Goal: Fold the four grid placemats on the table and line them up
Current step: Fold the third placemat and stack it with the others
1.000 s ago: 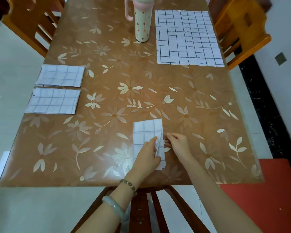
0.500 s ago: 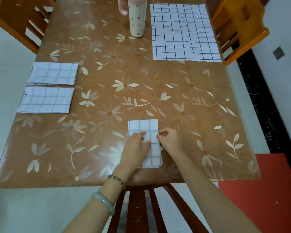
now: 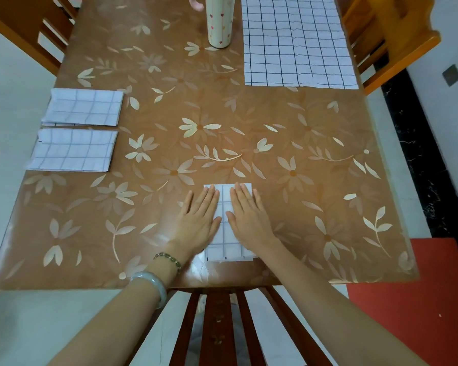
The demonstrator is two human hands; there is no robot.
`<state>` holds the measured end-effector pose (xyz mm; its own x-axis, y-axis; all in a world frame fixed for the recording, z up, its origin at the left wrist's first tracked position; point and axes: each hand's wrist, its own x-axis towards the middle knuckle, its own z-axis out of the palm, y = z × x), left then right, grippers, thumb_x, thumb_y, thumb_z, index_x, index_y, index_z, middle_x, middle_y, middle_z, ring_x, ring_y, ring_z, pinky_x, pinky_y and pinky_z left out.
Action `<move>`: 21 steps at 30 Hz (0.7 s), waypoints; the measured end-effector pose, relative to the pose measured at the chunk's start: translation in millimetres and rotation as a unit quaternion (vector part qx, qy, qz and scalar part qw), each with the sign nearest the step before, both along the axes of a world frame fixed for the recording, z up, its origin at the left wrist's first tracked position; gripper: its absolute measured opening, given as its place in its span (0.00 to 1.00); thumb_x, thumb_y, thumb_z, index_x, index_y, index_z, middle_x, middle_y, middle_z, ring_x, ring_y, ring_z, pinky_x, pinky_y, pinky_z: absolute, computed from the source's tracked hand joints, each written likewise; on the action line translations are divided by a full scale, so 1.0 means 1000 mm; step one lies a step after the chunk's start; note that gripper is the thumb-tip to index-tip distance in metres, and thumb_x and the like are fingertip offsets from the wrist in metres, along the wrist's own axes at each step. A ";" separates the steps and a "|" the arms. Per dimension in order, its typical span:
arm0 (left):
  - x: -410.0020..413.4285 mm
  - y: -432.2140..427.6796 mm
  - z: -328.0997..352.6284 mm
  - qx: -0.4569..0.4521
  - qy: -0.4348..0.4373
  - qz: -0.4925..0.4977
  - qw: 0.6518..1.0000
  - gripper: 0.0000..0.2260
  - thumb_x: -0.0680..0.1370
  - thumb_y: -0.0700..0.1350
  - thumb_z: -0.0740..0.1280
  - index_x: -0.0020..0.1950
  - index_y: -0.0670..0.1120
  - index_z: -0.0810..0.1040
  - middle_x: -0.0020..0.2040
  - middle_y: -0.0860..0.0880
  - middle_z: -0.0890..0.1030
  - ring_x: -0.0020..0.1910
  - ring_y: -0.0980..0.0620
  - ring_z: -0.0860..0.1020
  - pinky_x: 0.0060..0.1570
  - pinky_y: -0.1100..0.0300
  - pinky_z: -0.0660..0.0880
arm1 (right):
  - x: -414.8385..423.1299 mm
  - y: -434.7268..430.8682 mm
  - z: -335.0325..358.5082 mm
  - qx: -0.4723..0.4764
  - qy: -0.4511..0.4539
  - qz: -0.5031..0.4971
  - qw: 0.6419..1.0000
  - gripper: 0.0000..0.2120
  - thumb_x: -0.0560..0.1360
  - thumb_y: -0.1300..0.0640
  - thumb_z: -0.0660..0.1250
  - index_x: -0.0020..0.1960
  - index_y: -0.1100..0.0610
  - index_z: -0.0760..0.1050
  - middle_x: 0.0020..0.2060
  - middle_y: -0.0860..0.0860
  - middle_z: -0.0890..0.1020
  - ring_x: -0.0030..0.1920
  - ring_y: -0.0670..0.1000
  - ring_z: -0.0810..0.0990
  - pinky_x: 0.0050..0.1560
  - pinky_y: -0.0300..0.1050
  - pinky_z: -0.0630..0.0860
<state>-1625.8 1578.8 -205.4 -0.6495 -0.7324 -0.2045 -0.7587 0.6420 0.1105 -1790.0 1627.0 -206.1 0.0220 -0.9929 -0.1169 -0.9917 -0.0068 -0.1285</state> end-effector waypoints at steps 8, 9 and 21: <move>0.010 -0.010 0.002 -0.010 -0.024 -0.010 1.000 0.35 0.81 0.63 0.43 0.76 0.39 0.60 0.76 0.42 0.61 0.76 0.46 0.59 0.73 0.40 0.52 | -0.016 0.006 -0.004 0.035 0.019 -0.037 0.999 0.35 0.79 0.38 0.43 0.75 0.62 0.59 0.74 0.58 0.62 0.75 0.55 0.58 0.72 0.62 0.47; 0.012 -0.013 0.003 -0.014 -0.029 -0.011 0.999 0.37 0.80 0.65 0.42 0.76 0.39 0.59 0.77 0.42 0.61 0.76 0.46 0.58 0.73 0.40 0.51 | -0.017 0.006 -0.002 0.034 0.023 -0.038 0.998 0.36 0.79 0.37 0.41 0.75 0.63 0.59 0.74 0.58 0.62 0.75 0.56 0.58 0.72 0.63 0.47; 0.029 0.029 -0.004 -0.017 -0.017 -0.074 0.997 0.35 0.81 0.63 0.43 0.75 0.37 0.60 0.77 0.40 0.59 0.76 0.43 0.58 0.72 0.40 0.54 | 0.004 0.049 -0.004 0.017 -0.005 -0.009 1.000 0.32 0.81 0.42 0.40 0.75 0.62 0.57 0.74 0.58 0.62 0.76 0.55 0.57 0.72 0.62 0.51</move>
<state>-1596.7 1608.1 -209.0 -0.7441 -0.6357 -0.2054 -0.6582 0.7502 0.0625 -1785.8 1675.7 -210.0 0.0056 -0.9887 -0.1499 -0.9903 0.0153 -0.1380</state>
